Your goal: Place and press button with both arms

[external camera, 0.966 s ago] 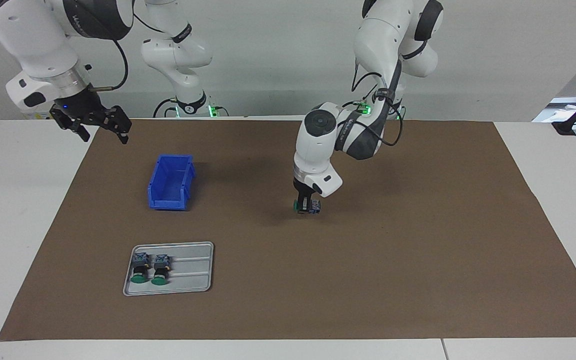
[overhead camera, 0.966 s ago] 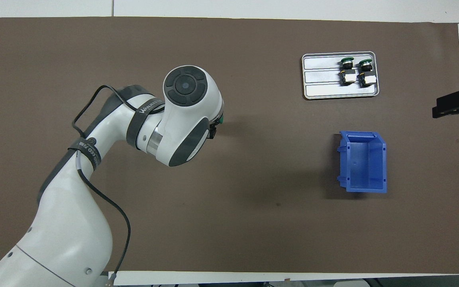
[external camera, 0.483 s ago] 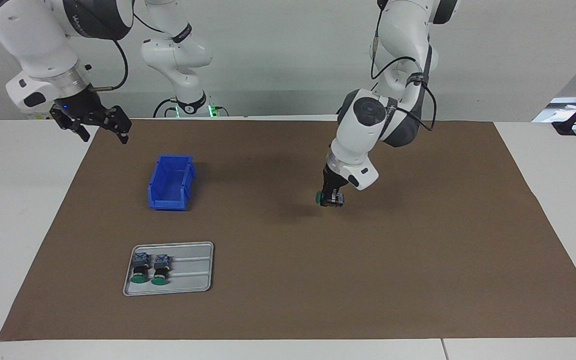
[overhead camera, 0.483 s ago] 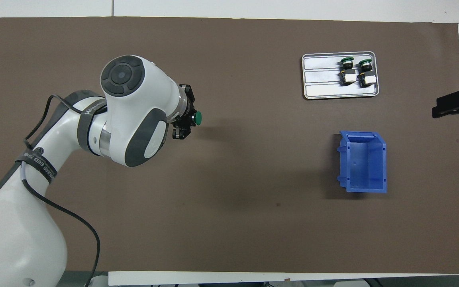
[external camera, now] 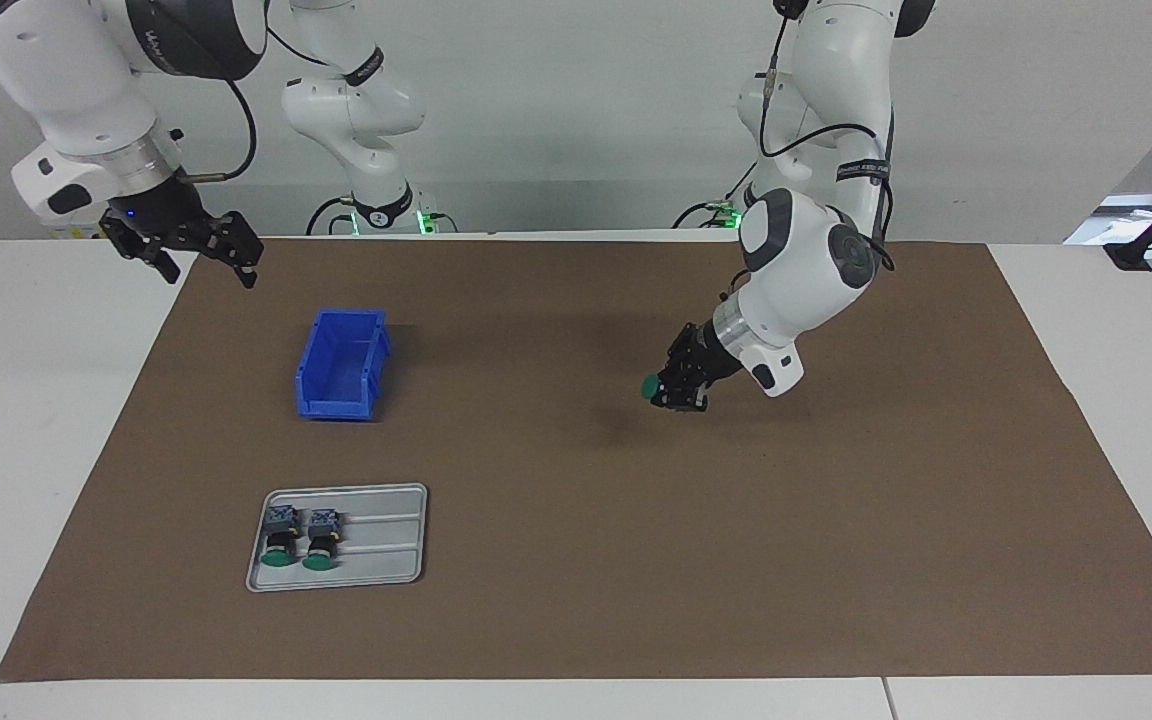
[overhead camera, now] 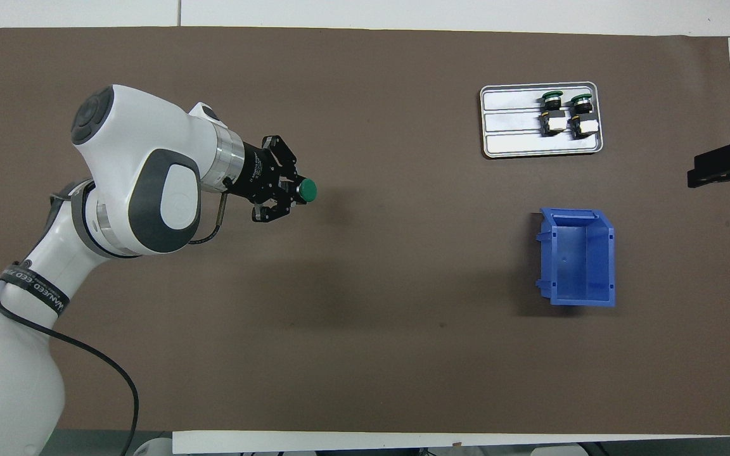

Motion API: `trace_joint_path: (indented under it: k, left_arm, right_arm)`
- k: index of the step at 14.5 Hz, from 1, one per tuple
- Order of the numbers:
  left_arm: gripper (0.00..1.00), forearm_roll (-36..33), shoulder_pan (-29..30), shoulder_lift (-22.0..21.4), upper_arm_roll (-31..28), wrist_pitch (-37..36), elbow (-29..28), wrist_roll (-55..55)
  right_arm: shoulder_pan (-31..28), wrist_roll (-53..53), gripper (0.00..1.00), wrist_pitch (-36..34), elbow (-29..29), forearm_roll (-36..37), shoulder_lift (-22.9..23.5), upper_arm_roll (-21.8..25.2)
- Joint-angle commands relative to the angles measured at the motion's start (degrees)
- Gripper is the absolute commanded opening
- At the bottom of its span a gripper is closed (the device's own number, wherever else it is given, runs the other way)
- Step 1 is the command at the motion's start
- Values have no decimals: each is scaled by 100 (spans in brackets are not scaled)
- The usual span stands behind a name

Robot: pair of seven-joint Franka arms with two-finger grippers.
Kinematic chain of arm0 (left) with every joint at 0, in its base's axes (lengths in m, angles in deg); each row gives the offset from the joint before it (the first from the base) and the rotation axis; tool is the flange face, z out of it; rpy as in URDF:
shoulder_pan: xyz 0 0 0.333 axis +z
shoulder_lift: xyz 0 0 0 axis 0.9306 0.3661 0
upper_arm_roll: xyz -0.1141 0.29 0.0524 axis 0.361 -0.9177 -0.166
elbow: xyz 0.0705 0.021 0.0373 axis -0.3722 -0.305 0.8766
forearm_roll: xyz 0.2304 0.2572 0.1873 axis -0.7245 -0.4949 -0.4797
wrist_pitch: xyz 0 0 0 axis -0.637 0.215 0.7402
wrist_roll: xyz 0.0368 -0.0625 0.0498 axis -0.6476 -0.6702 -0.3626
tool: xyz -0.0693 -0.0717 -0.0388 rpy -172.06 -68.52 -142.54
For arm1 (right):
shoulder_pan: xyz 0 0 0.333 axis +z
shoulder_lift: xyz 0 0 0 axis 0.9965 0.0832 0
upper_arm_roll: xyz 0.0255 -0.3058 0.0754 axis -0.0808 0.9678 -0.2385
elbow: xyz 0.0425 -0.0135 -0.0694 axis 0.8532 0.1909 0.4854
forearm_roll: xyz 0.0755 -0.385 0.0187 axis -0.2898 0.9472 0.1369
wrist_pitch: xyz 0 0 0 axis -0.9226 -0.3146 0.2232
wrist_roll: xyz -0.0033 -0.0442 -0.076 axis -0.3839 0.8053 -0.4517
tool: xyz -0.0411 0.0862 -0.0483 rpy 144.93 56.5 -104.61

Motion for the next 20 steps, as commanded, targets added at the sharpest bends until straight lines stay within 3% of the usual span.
trace_joint_path:
  k: [1,4,15,20]
  left_arm:
    - [1,876,136,-383,20,280,-604,622]
    - [0,1177,92,-436,29,948,-895,695]
    - [0,1309,39,-445,37,941,-922,1073]
    - [0,2240,257,-401,46,687,-1019,1309]
  right_arm:
    - [-44,-102,98,-24,63,-10,-66,-28]
    - [-35,-102,98,-24,63,-10,-57,-28]
    - [-35,-102,98,-24,63,-10,-66,-28]
    - [-35,-102,98,-24,63,-10,-66,-28]
